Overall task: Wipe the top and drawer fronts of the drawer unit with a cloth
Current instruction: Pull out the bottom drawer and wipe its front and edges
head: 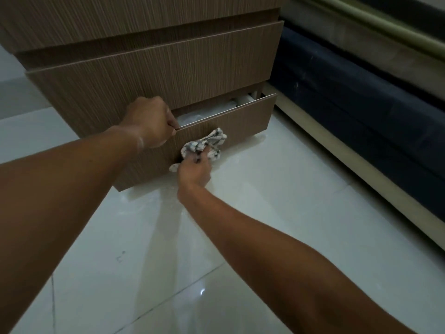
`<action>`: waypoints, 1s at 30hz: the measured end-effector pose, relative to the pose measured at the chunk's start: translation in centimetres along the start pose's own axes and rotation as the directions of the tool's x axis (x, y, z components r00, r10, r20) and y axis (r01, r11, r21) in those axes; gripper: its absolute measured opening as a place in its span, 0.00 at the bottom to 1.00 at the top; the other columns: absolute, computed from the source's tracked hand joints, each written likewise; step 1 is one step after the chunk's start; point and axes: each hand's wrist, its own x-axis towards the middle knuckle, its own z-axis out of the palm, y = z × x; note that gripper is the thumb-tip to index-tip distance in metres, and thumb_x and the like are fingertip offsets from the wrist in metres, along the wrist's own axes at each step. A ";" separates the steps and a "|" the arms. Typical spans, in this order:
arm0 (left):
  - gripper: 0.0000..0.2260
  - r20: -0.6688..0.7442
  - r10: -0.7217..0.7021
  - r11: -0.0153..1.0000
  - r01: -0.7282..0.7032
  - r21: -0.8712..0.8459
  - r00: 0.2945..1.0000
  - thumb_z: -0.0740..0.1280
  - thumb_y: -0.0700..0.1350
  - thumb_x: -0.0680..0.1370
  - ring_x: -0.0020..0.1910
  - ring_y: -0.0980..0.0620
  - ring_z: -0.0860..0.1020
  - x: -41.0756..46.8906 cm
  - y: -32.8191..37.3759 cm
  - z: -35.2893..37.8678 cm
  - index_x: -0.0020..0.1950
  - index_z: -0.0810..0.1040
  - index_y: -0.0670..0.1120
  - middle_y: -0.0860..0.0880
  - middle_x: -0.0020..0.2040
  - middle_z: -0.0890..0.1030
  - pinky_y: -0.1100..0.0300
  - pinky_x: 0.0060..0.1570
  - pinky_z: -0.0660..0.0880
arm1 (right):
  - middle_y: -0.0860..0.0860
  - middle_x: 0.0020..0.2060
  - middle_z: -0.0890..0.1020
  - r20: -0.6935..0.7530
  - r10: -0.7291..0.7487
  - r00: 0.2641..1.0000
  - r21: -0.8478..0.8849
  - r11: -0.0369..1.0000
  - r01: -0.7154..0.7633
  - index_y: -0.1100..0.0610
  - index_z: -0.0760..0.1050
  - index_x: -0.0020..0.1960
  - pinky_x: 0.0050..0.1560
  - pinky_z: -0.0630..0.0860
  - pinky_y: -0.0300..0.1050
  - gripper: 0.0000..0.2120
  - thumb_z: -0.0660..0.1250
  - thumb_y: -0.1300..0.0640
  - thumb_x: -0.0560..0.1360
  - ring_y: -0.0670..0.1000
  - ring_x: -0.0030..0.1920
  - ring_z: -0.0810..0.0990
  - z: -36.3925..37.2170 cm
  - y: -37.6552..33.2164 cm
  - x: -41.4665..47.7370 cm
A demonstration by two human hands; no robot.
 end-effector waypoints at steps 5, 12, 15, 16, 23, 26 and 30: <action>0.10 0.057 -0.005 1.000 0.006 -0.027 0.998 0.71 0.40 0.78 0.62 0.46 0.80 -0.1 -0.6 -0.3 0.58 0.86 0.46 0.46 0.58 0.85 0.51 0.65 0.75 | 0.55 0.72 0.74 -0.199 -0.337 0.920 -0.078 0.942 0.328 0.47 0.69 0.75 0.66 0.70 0.41 0.23 0.59 0.60 0.82 0.57 0.67 0.75 -3.0 -3.9 6.1; 0.09 0.072 -0.059 0.990 0.068 -0.123 0.996 0.70 0.39 0.78 0.58 0.50 0.82 -0.9 -2.0 -1.0 0.55 0.86 0.46 0.48 0.56 0.86 0.54 0.62 0.77 | 0.53 0.76 0.68 0.078 -0.743 0.664 -0.393 0.589 0.706 0.50 0.73 0.73 0.73 0.66 0.52 0.21 0.60 0.62 0.82 0.56 0.78 0.62 -4.5 -3.1 6.9; 0.08 0.050 -0.081 0.987 0.087 -0.133 0.995 0.69 0.40 0.78 0.56 0.50 0.82 -1.4 -2.6 -1.4 0.54 0.87 0.45 0.48 0.54 0.86 0.53 0.61 0.77 | 0.53 0.74 0.71 0.200 -0.792 0.577 -0.467 0.440 0.767 0.51 0.75 0.71 0.70 0.69 0.57 0.22 0.62 0.65 0.80 0.60 0.78 0.62 -3.8 -1.9 5.2; 0.08 0.045 -0.099 0.986 0.104 -0.130 0.994 0.69 0.41 0.78 0.54 0.49 0.83 -1.6 -3.0 -1.5 0.52 0.87 0.45 0.48 0.53 0.86 0.52 0.59 0.78 | 0.53 0.73 0.73 0.234 -0.804 0.547 -0.494 0.386 0.779 0.51 0.75 0.70 0.69 0.72 0.58 0.22 0.63 0.66 0.79 0.62 0.77 0.63 -3.4 -1.6 4.6; 0.08 0.105 -0.205 0.975 0.212 -0.061 0.973 0.70 0.47 0.76 0.43 0.48 0.83 -3.1 -6.3 -3.6 0.43 0.87 0.46 0.48 0.41 0.86 0.56 0.43 0.78 | 0.51 0.68 0.78 0.524 -0.781 0.340 -0.512 0.030 0.858 0.51 0.75 0.70 0.67 0.68 0.68 0.26 0.67 0.66 0.73 0.62 0.73 0.67 0.6 0.8 -0.5; 0.10 0.164 -0.221 0.972 0.230 -0.041 0.961 0.66 0.45 0.76 0.48 0.46 0.83 -4.2 -7.5 -4.7 0.48 0.87 0.45 0.46 0.48 0.87 0.49 0.54 0.80 | 0.51 0.67 0.78 0.527 -0.792 0.308 -0.469 0.031 0.883 0.51 0.76 0.68 0.68 0.65 0.72 0.25 0.68 0.65 0.73 0.62 0.72 0.68 2.0 2.0 -1.9; 0.11 0.155 -0.294 0.946 0.310 -0.092 0.943 0.65 0.40 0.76 0.54 0.41 0.81 -5.6 -8.6 -5.7 0.52 0.86 0.40 0.42 0.50 0.86 0.48 0.58 0.78 | 0.53 0.70 0.76 0.553 -0.804 0.218 -0.330 0.028 0.943 0.52 0.76 0.70 0.70 0.62 0.74 0.27 0.66 0.69 0.73 0.63 0.75 0.65 2.8 4.3 -2.8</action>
